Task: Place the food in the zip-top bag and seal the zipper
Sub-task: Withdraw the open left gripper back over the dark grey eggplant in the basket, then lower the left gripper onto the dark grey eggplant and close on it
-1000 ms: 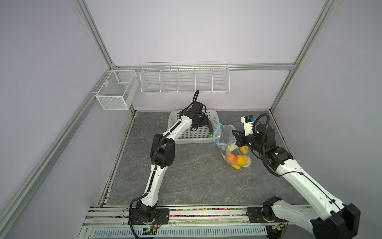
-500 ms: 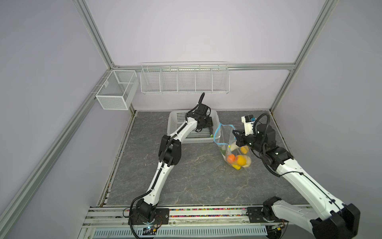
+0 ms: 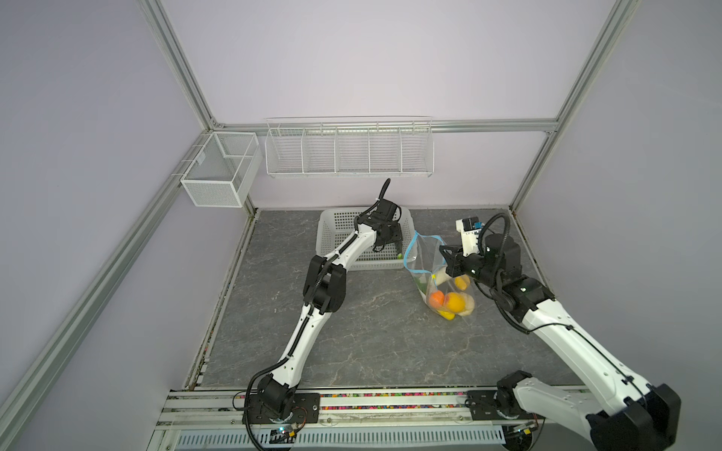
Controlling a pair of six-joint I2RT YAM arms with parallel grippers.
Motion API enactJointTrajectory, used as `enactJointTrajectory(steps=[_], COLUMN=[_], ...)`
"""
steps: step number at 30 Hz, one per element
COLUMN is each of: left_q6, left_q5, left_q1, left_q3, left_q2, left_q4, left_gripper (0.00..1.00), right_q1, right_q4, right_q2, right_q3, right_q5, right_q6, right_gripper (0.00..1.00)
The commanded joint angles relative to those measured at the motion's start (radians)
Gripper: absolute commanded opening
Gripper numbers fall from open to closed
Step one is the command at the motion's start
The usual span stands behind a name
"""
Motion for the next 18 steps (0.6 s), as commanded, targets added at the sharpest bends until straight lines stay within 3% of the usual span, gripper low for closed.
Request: enactJointTrajectory(steps=[1,7,14,18], left_q6=[-0.011,0.000,0.015,0.027], left_q5=[-0.016,-0.047,-0.069,-0.084], left_q1=[-0.011,-0.011,0.003,0.014], left_q3=[0.060,0.104,0.100,0.060], left_q2=[0.061,0.092,0.077,0.032], left_q4=[0.004,-0.035,-0.075,-0.072], left_gripper=[0.60,0.58,0.43,0.40], right_q1=[-0.007,-0.007,-0.008,-0.008], right_q4=[-0.015,-0.015,-0.017,-0.012], right_q2=[-0.008,-0.007,-0.010,-0.010], right_q3=[0.008,0.012,0.010,0.007], right_q5=[-0.014,-0.019,-0.022,-0.027], right_q6=[-0.012,-0.010,-0.010,-0.011], right_gripper=[0.07,0.06,0.07,0.06])
